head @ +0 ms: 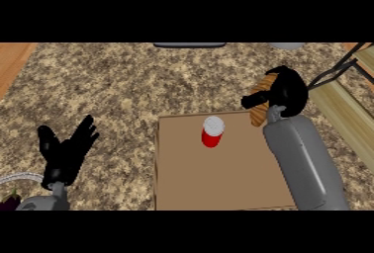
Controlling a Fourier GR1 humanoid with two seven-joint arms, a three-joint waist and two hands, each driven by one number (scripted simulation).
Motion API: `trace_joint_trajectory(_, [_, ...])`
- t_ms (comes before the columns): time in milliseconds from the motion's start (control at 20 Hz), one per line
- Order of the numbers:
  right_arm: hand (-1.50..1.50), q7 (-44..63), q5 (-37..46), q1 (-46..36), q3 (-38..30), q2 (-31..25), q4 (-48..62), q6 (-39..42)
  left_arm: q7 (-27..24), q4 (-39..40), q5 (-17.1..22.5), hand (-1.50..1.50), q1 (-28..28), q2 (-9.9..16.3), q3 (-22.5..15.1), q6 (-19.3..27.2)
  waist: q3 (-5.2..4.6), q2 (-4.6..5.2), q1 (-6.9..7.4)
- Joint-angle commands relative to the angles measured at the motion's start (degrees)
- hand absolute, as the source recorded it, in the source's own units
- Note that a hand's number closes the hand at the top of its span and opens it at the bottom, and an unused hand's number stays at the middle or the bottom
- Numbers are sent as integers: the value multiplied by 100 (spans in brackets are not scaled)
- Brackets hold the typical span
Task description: Pick the croissant from the tray and place it in the tiered shelf
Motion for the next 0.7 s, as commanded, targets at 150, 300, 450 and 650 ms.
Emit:
trace_joint_trajectory(150, [150, 1763, 1640, -1160, -116, -258, -477, 215, 342, 5, 68, 0, -51, 95, 116, 33, -32, -56, -79])
trace_joint_trajectory(300, [150, 2085, 2206, -1543, -310, -289, -617, 473, -23, 286, -6, 0, 150, -70, 7, -57, -36, -39, -101])
trace_joint_trajectory(450, [150, 2162, 2392, -1996, -604, -454, -828, 1255, 256, 122, 87, 0, -18, 106, 140, -85, -28, -49, -111])
trace_joint_trajectory(650, [150, 2213, 2777, -2483, -898, -572, -823, 1781, 44, 253, 46, 0, 58, 89, 122, -185, -31, -21, -73])
